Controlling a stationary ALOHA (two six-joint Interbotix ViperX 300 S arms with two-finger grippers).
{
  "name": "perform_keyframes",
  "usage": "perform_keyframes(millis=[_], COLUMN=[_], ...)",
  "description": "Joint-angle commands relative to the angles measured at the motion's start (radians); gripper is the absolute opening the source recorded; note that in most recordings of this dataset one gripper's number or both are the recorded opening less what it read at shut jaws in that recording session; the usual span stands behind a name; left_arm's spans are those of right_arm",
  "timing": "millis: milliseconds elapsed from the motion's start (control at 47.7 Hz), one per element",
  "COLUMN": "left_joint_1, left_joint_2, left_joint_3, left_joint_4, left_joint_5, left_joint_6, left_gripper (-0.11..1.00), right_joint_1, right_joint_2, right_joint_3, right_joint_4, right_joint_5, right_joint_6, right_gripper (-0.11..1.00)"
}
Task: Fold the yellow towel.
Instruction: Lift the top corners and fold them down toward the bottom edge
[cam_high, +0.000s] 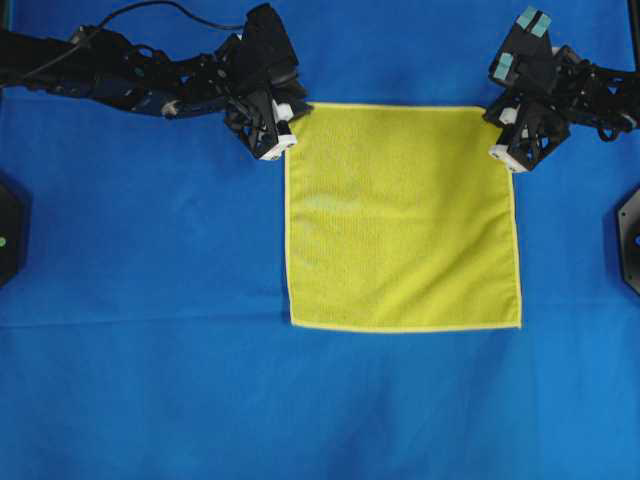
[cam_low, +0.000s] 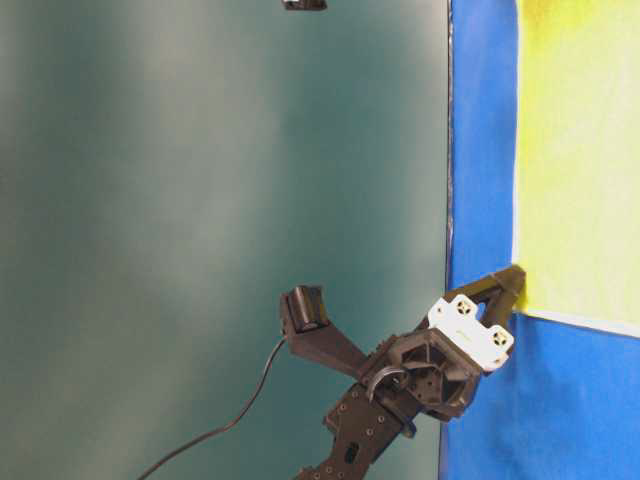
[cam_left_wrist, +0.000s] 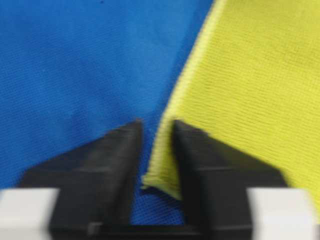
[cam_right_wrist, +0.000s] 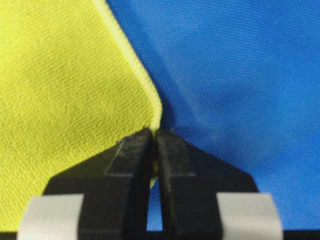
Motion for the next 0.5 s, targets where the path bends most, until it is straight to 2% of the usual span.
perform_keyframes(millis=[0,21,63,483], left_joint_1=[-0.008,-0.009,-0.011,-0.008], left_joint_2=[-0.015,-0.015,-0.02,-0.161], left_joint_3=[-0.011,-0.011,-0.012,-0.021], left_joint_4=[0.0,0.0,0.0,0.0], left_joint_5=[0.023,0.026,0.029,0.084], left_joint_6=[0.023,0.034,0.043,0.086], left_gripper=[0.13,0.06,0.01,0.01], right_joint_1=[-0.005,-0.005,-0.005,-0.003], right_joint_2=[-0.006,-0.008,-0.011,-0.212], right_joint_3=[-0.011,-0.012,-0.012,-0.009], right_joint_4=[-0.002,-0.002,-0.002,0.006], right_joint_5=[0.005,0.008,0.015,0.098], right_joint_6=[0.0,0.002,0.006,0.015], right_gripper=[0.02,0.02,0.02,0.02])
